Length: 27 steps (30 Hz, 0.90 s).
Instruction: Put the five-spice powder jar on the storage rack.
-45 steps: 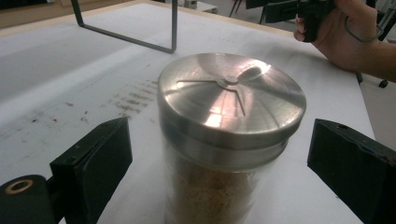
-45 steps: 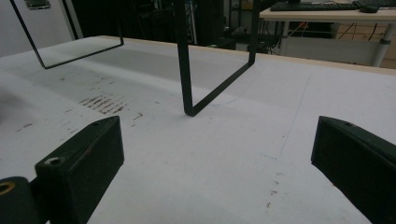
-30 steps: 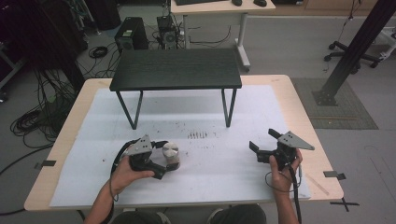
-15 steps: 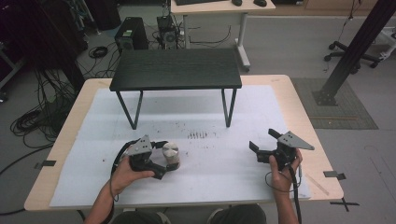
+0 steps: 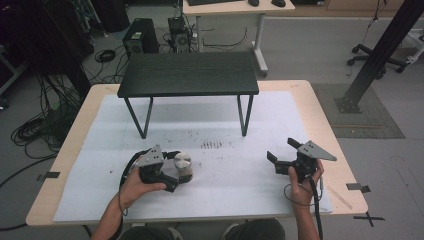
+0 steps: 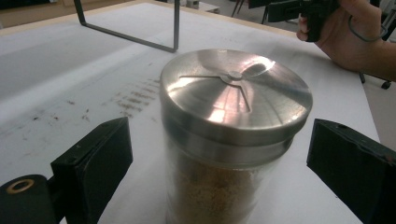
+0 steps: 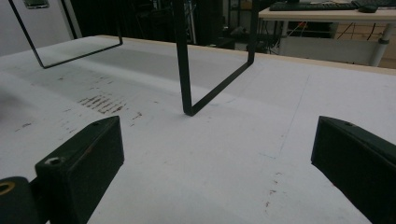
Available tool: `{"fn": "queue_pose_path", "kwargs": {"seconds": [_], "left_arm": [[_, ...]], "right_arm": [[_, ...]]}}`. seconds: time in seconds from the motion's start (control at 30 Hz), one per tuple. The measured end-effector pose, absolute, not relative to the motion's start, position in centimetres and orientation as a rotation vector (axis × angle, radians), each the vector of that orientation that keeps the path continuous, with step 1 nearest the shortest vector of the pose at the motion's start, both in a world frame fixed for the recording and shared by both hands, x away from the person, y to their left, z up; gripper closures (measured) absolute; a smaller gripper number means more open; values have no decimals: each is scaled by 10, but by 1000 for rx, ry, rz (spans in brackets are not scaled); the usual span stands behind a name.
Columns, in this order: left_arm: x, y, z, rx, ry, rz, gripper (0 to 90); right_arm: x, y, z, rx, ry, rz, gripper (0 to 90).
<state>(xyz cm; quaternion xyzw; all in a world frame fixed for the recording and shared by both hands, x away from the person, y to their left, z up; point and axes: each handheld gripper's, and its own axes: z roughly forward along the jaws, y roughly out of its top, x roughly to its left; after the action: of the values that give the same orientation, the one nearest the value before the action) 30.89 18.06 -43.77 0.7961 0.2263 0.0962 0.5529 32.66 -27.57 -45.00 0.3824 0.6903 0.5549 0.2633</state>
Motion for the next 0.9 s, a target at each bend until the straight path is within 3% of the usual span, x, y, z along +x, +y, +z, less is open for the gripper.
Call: {"fn": "queue_pose_path", "kwargs": {"seconds": [0.9], "left_arm": [[308, 178, -439, 1884, 537, 235, 105]], "right_arm": [[327, -275, -450, 1028, 1871, 1499, 25]]}}
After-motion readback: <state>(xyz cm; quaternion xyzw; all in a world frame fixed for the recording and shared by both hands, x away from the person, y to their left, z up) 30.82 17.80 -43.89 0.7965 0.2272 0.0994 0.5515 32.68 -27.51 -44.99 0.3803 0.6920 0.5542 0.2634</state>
